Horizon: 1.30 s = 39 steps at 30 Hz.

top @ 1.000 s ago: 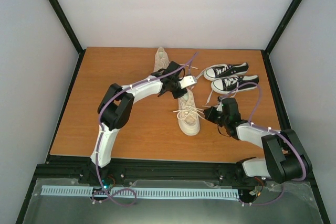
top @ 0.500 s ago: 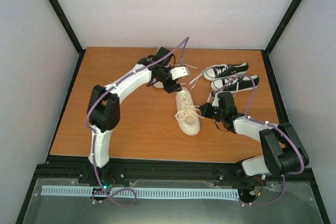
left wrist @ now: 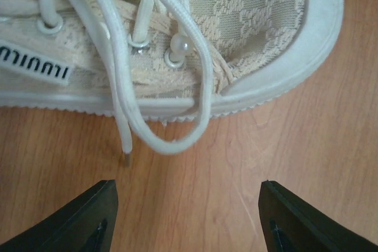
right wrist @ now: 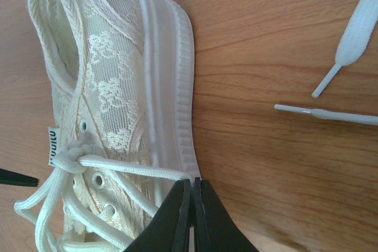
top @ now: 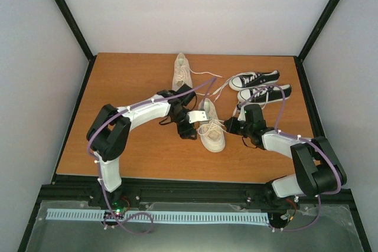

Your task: Tie the shoes

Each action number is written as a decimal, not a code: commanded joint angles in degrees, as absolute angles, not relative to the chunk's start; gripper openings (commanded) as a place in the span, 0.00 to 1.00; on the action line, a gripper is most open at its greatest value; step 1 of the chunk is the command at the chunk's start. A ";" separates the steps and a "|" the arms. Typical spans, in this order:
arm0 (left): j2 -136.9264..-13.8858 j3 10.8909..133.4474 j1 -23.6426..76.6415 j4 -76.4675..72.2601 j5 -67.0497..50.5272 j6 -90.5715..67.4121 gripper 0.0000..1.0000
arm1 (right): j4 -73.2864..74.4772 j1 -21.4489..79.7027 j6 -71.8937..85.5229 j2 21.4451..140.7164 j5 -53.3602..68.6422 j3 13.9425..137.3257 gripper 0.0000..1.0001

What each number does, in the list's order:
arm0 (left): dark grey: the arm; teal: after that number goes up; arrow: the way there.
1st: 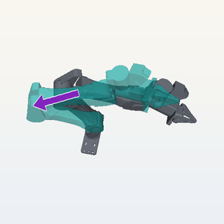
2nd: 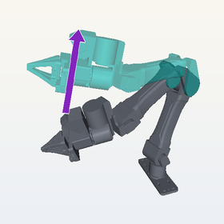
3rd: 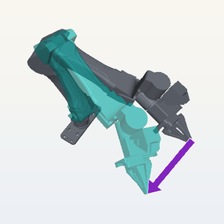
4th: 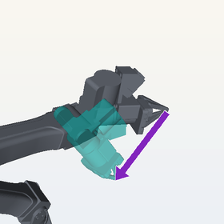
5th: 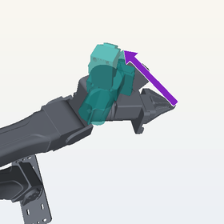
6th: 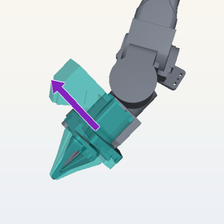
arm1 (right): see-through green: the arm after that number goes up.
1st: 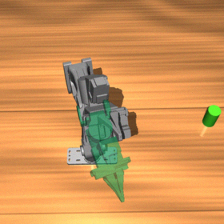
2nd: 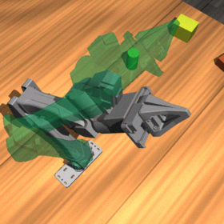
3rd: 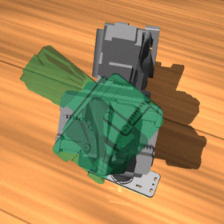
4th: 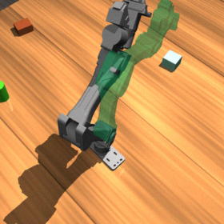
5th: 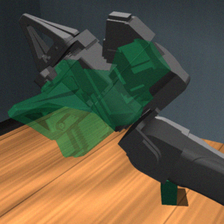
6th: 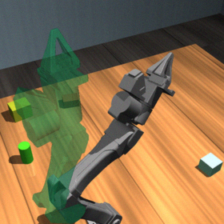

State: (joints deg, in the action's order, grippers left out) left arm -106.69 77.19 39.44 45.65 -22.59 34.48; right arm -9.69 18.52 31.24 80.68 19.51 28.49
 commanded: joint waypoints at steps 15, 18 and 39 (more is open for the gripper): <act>-111.52 80.79 40.08 36.40 -25.24 27.84 0.42 | -9.07 18.81 29.82 81.53 19.09 30.09 0.03; -111.29 80.97 40.08 35.87 -25.05 27.88 0.25 | -8.83 18.81 29.71 81.42 18.95 29.98 0.03; -111.54 79.18 32.61 40.21 -17.80 32.20 0.01 | -6.83 17.70 30.04 81.91 17.06 27.91 0.03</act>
State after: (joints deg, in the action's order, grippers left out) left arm -111.46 78.48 33.65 37.89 -20.51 30.55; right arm -7.51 18.35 30.39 80.77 18.76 28.77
